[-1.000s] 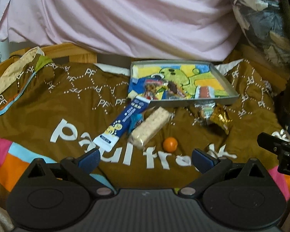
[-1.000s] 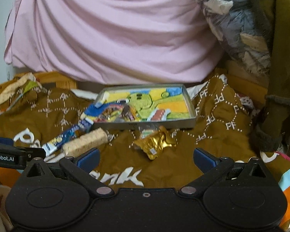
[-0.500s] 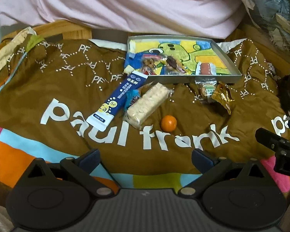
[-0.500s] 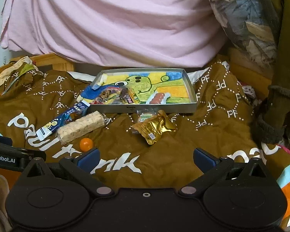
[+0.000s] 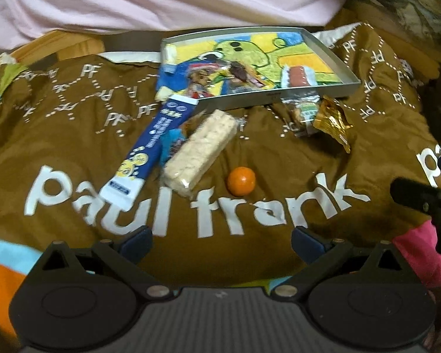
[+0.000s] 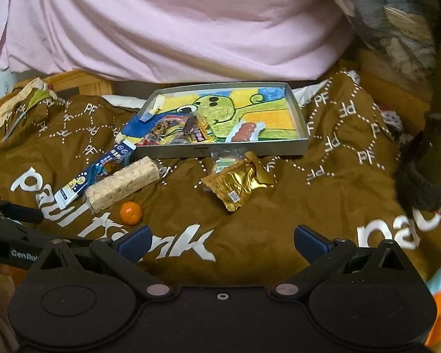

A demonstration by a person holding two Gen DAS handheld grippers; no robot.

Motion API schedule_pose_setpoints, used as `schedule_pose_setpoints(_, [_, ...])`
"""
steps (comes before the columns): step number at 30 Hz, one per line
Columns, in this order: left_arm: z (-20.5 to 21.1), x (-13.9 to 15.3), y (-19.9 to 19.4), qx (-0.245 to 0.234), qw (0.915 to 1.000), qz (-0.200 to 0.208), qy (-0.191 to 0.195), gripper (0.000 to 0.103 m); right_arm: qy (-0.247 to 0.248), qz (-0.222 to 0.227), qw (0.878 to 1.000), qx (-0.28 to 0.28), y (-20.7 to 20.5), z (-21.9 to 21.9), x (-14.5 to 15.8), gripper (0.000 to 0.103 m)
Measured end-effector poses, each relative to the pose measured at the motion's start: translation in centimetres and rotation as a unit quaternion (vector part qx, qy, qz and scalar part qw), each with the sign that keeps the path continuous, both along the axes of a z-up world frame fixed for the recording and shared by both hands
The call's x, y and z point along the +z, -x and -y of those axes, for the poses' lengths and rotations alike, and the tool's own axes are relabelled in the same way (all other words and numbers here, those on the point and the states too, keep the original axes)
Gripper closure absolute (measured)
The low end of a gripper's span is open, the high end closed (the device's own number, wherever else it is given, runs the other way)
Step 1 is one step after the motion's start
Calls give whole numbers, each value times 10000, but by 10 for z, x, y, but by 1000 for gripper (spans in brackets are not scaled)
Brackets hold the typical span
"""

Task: Organize snacks
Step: 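Grasp the small orange ball with the left tool while the right tool grasps the gold foil pack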

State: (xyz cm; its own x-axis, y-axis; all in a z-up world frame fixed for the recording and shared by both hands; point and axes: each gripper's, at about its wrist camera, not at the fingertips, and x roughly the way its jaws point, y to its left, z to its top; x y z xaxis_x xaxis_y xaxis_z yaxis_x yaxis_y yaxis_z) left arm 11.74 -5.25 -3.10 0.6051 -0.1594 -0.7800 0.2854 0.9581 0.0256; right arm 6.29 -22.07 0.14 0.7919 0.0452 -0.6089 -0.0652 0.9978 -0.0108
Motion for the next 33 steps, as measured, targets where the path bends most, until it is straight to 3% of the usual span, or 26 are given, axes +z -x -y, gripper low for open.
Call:
schedule_pose_setpoints(6, [10, -12, -15, -201, 9996, -132, 149, 0, 371, -3, 9986, 381, -27, 2, -6, 1])
schedule_pose_setpoints(12, [18, -19, -26, -404, 9989, -205, 135, 0, 309, -17, 9977, 598, -56, 8, -16, 1])
schedule_pose_setpoints(18, [20, -27, -40, -282, 9990, -231, 272, 0, 552, 154, 9951, 800, -87, 12, -29, 1])
schedule_pose_setpoints(26, [24, -40, -55, -149, 9987, -321, 372, 1, 356, 107, 9958, 835, -118, 19, -47, 1])
schedule_pose_setpoints(33, [25, -42, -61, -229, 9980, -258, 538, 17, 392, 81, 9951, 909, -125, 15, -55, 4])
